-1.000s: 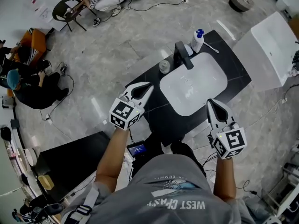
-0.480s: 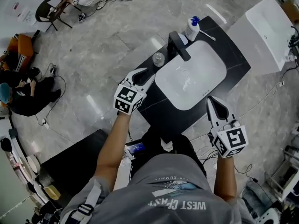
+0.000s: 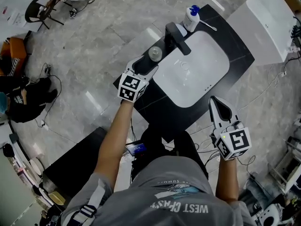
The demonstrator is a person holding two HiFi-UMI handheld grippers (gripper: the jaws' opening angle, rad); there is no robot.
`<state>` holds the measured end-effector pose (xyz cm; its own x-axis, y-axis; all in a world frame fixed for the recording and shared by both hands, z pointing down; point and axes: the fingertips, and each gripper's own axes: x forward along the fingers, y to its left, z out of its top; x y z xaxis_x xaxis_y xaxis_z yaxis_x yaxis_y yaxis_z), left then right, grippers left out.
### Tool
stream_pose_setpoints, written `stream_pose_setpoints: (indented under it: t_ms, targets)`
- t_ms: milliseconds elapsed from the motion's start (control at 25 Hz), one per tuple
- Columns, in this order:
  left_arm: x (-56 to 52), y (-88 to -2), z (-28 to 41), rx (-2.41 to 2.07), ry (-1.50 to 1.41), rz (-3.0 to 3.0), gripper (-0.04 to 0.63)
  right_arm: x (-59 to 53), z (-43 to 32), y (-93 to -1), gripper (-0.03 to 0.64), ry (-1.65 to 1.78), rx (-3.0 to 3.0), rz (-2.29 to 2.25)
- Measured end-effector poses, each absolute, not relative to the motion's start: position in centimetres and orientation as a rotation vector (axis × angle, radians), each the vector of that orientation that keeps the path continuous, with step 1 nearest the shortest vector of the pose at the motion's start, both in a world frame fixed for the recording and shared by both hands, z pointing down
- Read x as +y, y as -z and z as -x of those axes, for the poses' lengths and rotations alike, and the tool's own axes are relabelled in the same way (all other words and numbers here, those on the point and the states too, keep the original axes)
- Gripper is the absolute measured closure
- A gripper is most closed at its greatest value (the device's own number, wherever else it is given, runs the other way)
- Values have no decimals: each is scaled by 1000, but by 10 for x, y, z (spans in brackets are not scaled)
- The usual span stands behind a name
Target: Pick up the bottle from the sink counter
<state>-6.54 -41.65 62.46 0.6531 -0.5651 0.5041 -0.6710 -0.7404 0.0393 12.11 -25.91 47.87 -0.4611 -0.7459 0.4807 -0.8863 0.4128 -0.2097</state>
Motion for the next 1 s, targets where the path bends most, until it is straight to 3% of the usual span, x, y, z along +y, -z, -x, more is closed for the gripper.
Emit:
stream_pose_setpoints:
  t_ms: [400, 1000]
  targets:
    - [-454, -678, 54, -1029, -726, -2631, 214, -259, -125, -503, 615, -695, -2306, -1412]
    - [-484, -712, 38, -1085, -785, -2660, 206, -252, -138, -528, 615, -770, -2236, -1417]
